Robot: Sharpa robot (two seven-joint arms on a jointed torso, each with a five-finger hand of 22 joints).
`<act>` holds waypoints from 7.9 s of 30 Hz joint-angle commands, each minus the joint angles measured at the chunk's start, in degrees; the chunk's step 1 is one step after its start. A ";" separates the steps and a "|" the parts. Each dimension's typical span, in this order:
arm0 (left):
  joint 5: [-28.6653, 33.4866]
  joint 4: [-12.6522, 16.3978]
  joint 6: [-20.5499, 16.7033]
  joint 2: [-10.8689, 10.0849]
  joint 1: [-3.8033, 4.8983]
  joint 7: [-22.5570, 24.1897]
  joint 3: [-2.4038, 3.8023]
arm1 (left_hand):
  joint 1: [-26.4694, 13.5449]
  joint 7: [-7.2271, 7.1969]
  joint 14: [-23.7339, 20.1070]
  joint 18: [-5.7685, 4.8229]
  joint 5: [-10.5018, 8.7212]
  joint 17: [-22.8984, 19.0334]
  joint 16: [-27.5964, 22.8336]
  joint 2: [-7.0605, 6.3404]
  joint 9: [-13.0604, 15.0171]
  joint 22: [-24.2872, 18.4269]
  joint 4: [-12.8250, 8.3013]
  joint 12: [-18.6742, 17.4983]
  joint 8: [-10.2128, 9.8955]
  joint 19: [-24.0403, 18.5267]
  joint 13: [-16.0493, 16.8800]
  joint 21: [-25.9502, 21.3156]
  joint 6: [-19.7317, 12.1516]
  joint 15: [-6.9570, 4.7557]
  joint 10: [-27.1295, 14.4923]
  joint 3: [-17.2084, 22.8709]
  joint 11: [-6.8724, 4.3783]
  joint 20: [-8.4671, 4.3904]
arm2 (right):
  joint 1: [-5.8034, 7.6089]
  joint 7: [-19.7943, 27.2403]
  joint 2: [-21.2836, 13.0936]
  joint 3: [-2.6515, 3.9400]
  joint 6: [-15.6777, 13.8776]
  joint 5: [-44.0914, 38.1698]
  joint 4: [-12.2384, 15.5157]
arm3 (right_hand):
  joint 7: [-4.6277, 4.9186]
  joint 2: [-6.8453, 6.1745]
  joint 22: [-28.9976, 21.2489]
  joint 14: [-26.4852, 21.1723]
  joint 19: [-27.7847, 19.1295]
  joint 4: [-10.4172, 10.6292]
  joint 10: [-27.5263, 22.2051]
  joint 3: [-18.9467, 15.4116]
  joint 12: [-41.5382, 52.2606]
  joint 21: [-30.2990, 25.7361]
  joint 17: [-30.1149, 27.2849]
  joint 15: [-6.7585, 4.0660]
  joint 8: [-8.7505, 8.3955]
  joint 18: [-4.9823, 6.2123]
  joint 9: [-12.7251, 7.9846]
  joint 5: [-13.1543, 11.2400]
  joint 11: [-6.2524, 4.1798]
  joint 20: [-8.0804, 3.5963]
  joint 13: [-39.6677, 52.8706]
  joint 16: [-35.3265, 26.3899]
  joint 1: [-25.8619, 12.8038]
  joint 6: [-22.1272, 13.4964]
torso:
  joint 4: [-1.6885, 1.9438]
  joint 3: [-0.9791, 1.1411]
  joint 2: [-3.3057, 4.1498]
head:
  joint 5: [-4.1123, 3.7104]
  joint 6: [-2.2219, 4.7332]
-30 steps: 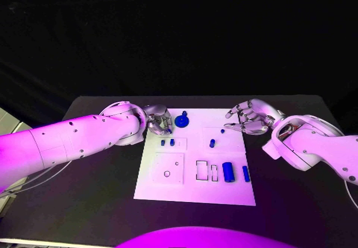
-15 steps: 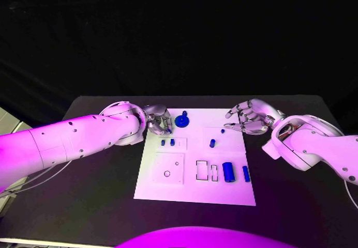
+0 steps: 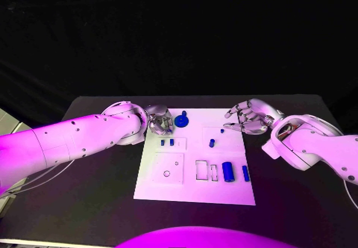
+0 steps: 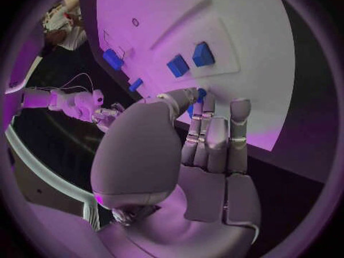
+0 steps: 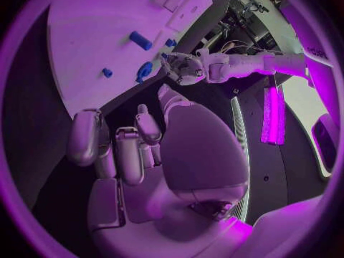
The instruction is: Assemble the parts on the task board
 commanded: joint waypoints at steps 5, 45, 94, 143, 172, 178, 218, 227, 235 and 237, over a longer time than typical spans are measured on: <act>0.42 -0.14 2.48 0.50 -0.01 -0.05 -0.28 | -0.45 -0.09 -0.05 -0.62 -0.19 -0.01 -0.08 -0.01 0.10 0.11 -0.24 -0.36 -0.32 -0.24 0.09 -0.02 0.45 0.07 0.54 -0.22 -0.13 0.07 | -0.02 0.25 -0.05 0.01 0.56 -0.56 0.13 | -0.20 -0.23 3.58 3.18 -0.23 -0.07 0.08 0.28 -0.18 -0.39 5.38 0.05 0.34 1.16 0.00 0.24 -0.14 -0.28 -0.05 -0.38 -0.55 0.24 | 0.02 -0.07 0.02 | -0.16 -0.07; 0.15 0.70 2.54 -0.37 -0.03 -0.39 -0.58 | -1.03 1.13 -0.92 -0.32 -0.01 -1.30 -0.18 -0.45 -1.13 -0.95 -1.79 -3.76 -6.98 -1.56 1.28 -0.62 -6.08 0.53 1.27 0.20 0.41 0.47 | -0.02 0.34 0.18 0.01 0.32 -0.56 -0.20 | -0.22 -0.41 3.35 3.16 -0.26 -0.12 -0.13 0.41 -0.54 -0.91 5.18 -0.01 0.31 1.22 -0.05 0.23 -0.16 -0.35 -0.44 -0.59 -0.63 0.10 | -0.01 -0.13 -0.06 | 0.28 -0.17; 26.58 -0.33 -8.89 -7.81 0.39 11.72 2.14 | -3.89 1.56 -15.16 0.93 -0.57 -26.51 -15.15 -2.10 -1.32 -11.87 -1.04 -4.52 -6.97 -7.90 3.59 -12.20 -4.11 1.38 -1.53 -3.50 1.33 0.94 | -0.01 -0.86 1.51 0.00 3.27 -16.68 -4.42 | -0.27 -5.74 2.01 2.32 -0.46 -3.02 -9.91 12.04 -54.36 -6.30 -0.96 0.34 -0.69 1.73 -0.66 0.19 0.51 -0.30 -49.86 -5.45 5.61 3.83 | 0.03 -0.08 -0.01 | -1.79 1.91; 60.82 12.48 -4.64 -16.17 0.01 30.12 2.26 | -1.66 3.43 -19.08 0.57 -0.07 -33.78 -56.94 -0.57 1.02 -32.45 0.83 -17.01 -7.63 -11.84 -1.94 -44.28 -3.43 5.30 1.75 -5.13 3.84 6.22 | -3.71 -10.00 11.63 -0.26 10.39 -36.16 -11.70 | -2.39 -4.36 5.40 2.91 1.15 -8.00 -3.11 19.55 -63.00 -2.91 0.09 -0.68 -2.11 1.12 0.21 0.18 -0.83 -1.65 -61.51 -4.15 1.84 9.95 | 0.40 -0.07 0.29 | -2.93 1.76; 60.35 12.78 -8.30 -16.07 0.02 32.89 2.25 | -0.57 3.58 -18.78 0.68 0.16 -33.17 -56.77 0.03 1.05 -32.64 -0.13 -16.67 -7.64 -11.25 -1.82 -44.56 -3.33 5.21 1.95 -4.70 3.85 6.14 | -4.05 -16.29 12.92 -0.56 10.94 -45.60 -11.53 | -2.77 -1.63 7.73 2.86 2.43 -14.11 2.69 21.94 -63.94 1.00 0.03 -1.65 -0.82 0.50 2.14 0.18 -1.84 -2.07 -62.34 -3.93 1.96 14.55 | 0.36 -0.08 0.27 | -3.04 1.65; 60.30 12.75 -9.05 -16.06 0.02 33.58 2.25 | -0.58 3.59 -18.76 0.68 0.15 -33.14 -56.77 0.03 1.04 -32.65 -0.14 -16.66 -7.64 -11.23 -1.81 -44.56 -3.33 5.21 1.96 -4.70 3.85 6.13 | -4.07 -17.01 12.96 -0.57 8.04 -47.15 -11.00 | -2.84 -1.62 8.13 2.86 2.74 -14.70 3.15 22.12 -64.00 1.91 -0.01 -1.75 -0.81 0.35 2.26 0.19 -1.95 -2.14 -62.35 -3.92 1.80 14.88 | 0.37 -0.13 0.21 | -3.08 1.66; 61.09 12.01 -8.87 -14.92 0.00 33.55 2.23 | -1.54 3.63 -18.80 0.61 0.04 -32.85 -56.83 0.00 0.99 -32.79 0.31 -16.62 -7.77 -11.10 -1.81 -44.82 -3.39 5.31 1.81 -4.88 3.94 6.18 | -4.94 -4.82 7.74 0.39 -12.51 -37.72 2.88 | -2.83 -1.66 8.66 3.02 3.11 -15.55 3.76 22.39 -64.17 3.05 0.63 -1.85 -0.88 0.16 2.41 0.19 -2.02 -2.25 -62.39 -3.46 1.47 15.40 | 0.35 -0.17 0.28 | 0.00 1.48; 61.10 12.26 -9.25 -14.21 -0.01 33.59 2.22 | -1.60 3.61 -18.83 0.61 0.05 -32.78 -56.86 -0.01 0.98 -32.84 0.32 -16.61 -7.80 -11.08 -1.82 -44.92 -3.42 5.30 1.74 -4.87 3.93 6.19 | -7.62 -3.42 11.29 0.37 -11.92 -36.97 2.93 | -2.75 -1.57 8.53 3.00 2.93 -15.74 3.66 22.50 -64.33 2.52 0.51 -1.82 -1.02 0.25 2.39 0.19 -1.95 -2.26 -62.46 -3.52 1.47 15.32 | 0.63 -0.24 0.31 | 3.20 0.10; 61.16 12.03 -9.61 -13.07 0.00 33.33 2.18 | -1.63 3.59 -18.84 0.62 0.05 -32.75 -56.86 -0.02 0.98 -32.87 0.32 -16.61 -7.81 -11.07 -1.82 -44.96 -3.42 5.30 1.73 -4.87 3.92 6.19 | -9.48 -3.23 14.43 -0.02 -8.94 -36.94 0.98 | -2.69 -1.48 8.50 3.00 2.87 -15.82 3.56 22.57 -64.46 2.34 0.51 -1.78 -1.13 0.28 2.38 0.19 -1.88 -2.25 -62.51 -3.52 1.41 15.26 | 0.32 -0.28 0.30 | 5.64 -0.83; 61.16 11.99 -9.65 -12.78 0.01 33.28 2.17 | -1.63 3.59 -18.84 0.62 0.05 -32.75 -56.86 -0.02 0.98 -32.87 0.32 -16.61 -7.81 -11.07 -1.82 -44.96 -3.42 5.30 1.73 -4.87 3.92 6.19 | -9.74 -3.20 15.10 -0.16 -8.01 -36.93 0.51 | -2.69 -1.48 8.50 3.00 2.87 -15.82 3.56 22.57 -64.46 2.34 0.51 -1.78 -1.13 0.28 2.38 0.19 -1.88 -2.25 -62.51 -3.52 1.41 15.26 | 0.33 -0.27 0.32 | 5.87 -0.96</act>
